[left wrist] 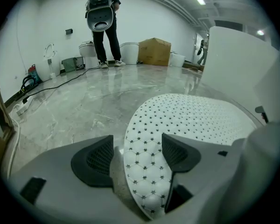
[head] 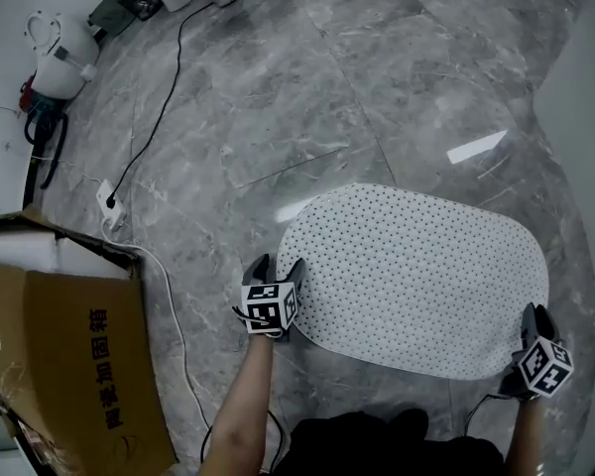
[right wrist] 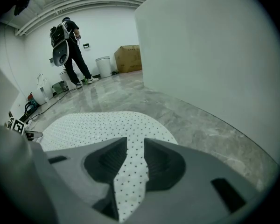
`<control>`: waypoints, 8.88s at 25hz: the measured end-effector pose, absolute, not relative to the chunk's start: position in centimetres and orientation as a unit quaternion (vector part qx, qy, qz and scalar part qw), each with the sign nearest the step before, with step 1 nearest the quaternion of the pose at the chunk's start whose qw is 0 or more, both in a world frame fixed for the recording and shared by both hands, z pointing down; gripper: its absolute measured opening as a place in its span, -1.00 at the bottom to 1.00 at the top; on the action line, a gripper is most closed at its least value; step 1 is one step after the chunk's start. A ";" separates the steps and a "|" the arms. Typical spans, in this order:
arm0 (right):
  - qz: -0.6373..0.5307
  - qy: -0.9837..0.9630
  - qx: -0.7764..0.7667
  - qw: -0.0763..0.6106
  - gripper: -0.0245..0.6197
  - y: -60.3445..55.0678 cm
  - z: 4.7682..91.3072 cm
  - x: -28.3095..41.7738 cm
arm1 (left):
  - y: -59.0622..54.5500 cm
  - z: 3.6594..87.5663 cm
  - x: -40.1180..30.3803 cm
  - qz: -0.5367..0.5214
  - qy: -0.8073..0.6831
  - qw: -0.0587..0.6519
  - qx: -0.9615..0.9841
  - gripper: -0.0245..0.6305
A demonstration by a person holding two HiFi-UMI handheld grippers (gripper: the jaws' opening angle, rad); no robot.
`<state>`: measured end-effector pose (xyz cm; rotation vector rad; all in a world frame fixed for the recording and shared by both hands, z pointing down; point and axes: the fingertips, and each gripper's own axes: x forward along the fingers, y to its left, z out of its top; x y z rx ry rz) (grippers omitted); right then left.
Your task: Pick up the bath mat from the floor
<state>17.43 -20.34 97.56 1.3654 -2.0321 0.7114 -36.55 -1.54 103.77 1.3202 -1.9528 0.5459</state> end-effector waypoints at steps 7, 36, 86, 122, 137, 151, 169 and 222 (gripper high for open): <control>0.275 -0.760 0.514 0.288 -0.57 -20.1 97.7 17.8 | -1.5 104.6 -36.5 0.199 -0.752 0.388 0.494 -0.02; 0.305 -0.739 0.515 0.309 -0.57 -18.8 99.3 20.1 | -4.5 98.7 -26.5 0.223 -0.680 0.382 0.585 -0.86; 0.335 -0.689 0.473 0.436 -0.46 -18.8 104.9 23.1 | -7.7 99.5 -18.0 0.180 -0.599 0.424 0.655 -0.85; 0.417 -0.716 0.433 0.355 -0.84 -14.4 87.7 15.6 | -6.0 84.6 -22.4 0.165 -0.657 0.428 0.598 -0.89; 0.466 -0.689 0.426 0.356 -0.84 -8.8 62.0 16.5 | -3.1 58.2 -17.2 0.191 -0.617 0.455 0.613 -0.89; 0.444 -0.723 0.451 0.278 -0.84 -6.7 37.6 19.1 | -4.2 34.4 -14.8 0.160 -0.611 0.403 0.662 -0.89; 0.405 -0.756 0.471 0.207 -0.84 -5.1 26.1 19.3 | -4.6 22.2 -14.7 0.146 -0.609 0.329 0.707 -0.89; 0.342 -0.777 0.492 0.190 -0.84 -2.2 20.5 17.3 | -0.6 15.9 -16.5 0.097 -0.621 0.288 0.722 -0.89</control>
